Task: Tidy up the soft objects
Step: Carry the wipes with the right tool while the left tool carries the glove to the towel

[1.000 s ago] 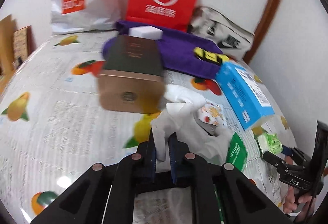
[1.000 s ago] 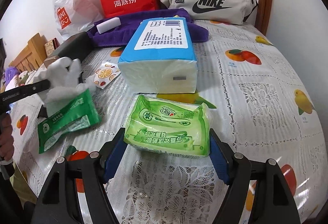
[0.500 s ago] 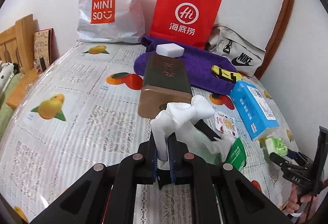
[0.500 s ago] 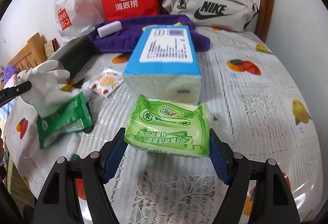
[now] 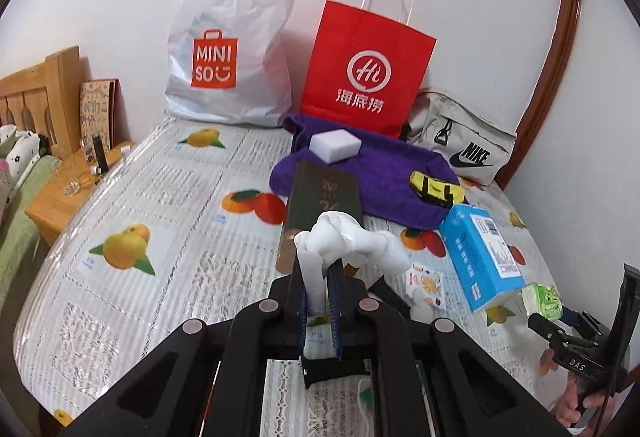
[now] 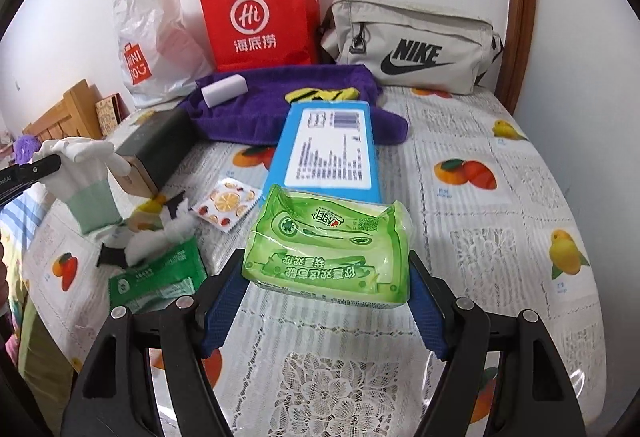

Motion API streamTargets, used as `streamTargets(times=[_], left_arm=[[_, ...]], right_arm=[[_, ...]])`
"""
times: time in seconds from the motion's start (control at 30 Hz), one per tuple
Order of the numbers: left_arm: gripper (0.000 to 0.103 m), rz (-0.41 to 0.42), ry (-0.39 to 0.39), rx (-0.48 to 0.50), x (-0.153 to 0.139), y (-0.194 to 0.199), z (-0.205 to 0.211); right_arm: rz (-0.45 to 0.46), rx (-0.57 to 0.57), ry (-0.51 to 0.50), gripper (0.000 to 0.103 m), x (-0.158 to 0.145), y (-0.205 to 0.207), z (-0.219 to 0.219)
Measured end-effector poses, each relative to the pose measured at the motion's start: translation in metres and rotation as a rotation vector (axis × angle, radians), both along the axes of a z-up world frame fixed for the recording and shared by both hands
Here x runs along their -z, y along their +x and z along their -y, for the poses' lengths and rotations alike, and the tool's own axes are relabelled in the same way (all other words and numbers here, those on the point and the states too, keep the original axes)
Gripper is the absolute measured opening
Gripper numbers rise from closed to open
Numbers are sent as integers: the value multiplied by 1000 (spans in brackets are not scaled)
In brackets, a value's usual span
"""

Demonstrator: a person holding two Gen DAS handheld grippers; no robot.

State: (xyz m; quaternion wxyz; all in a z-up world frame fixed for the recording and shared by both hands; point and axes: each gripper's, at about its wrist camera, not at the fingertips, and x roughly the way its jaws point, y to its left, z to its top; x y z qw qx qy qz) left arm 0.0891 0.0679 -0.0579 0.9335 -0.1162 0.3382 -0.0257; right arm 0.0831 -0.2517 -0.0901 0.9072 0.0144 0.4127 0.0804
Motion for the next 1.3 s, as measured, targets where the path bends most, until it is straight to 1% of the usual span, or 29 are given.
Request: streamTargets(times=[0.23,0.37,0.4,0.7,1.07,1.3], left_arm=[[9,40,14,3,-26,2,9],[9,49,11,-4,-36,6,9],[9,49,12,-2,-38,8,10],[9,43,10,-12,-49,27,6],[9,37,7,0,-57,65,9],[9,27,-5,22,-62,101,17]], right_arm=[[25,-25,5,75,-17,5,-1],[41,-34,5,75,-27,12,-2],[46,-37,10,75,-33,17,-2],[65,-40,16,75,-52,43,-4],[56,-46,14,75,-59,84,-6],[47,-51,9,75,-61,116,-7]])
